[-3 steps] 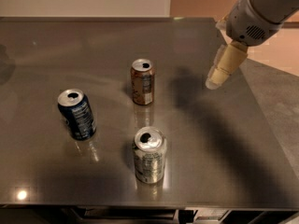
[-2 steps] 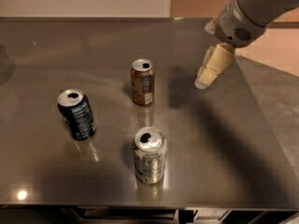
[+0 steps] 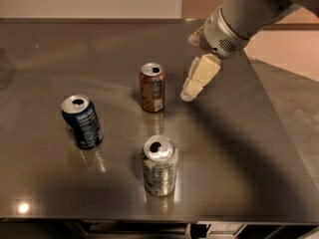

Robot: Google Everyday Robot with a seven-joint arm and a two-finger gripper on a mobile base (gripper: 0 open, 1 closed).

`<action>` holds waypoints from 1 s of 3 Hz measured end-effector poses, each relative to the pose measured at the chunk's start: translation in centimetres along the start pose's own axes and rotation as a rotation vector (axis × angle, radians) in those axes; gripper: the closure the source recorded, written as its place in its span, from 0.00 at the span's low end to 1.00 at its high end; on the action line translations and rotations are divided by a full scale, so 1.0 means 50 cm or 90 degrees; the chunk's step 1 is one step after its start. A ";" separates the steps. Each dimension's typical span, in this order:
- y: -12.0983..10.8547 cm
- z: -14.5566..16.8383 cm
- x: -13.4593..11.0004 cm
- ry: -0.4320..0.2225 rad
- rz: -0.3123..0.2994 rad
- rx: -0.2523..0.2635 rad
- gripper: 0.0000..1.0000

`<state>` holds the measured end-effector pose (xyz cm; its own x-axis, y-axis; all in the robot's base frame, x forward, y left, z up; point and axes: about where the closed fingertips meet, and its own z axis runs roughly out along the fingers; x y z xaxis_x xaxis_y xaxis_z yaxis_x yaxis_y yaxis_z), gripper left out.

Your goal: Move orange can near 7up can

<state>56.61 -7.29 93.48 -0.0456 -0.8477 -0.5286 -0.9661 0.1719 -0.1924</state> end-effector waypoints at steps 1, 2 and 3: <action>0.004 0.047 -0.033 -0.031 -0.014 -0.023 0.00; 0.004 0.083 -0.058 -0.050 -0.025 -0.042 0.00; 0.001 0.107 -0.072 -0.062 -0.031 -0.059 0.00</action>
Offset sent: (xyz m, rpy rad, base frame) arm 0.0168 0.0661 -0.0275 0.1012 0.0315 0.1207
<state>58.09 -1.55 90.98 0.0222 -0.8003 -0.5992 -0.9861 0.0810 -0.1448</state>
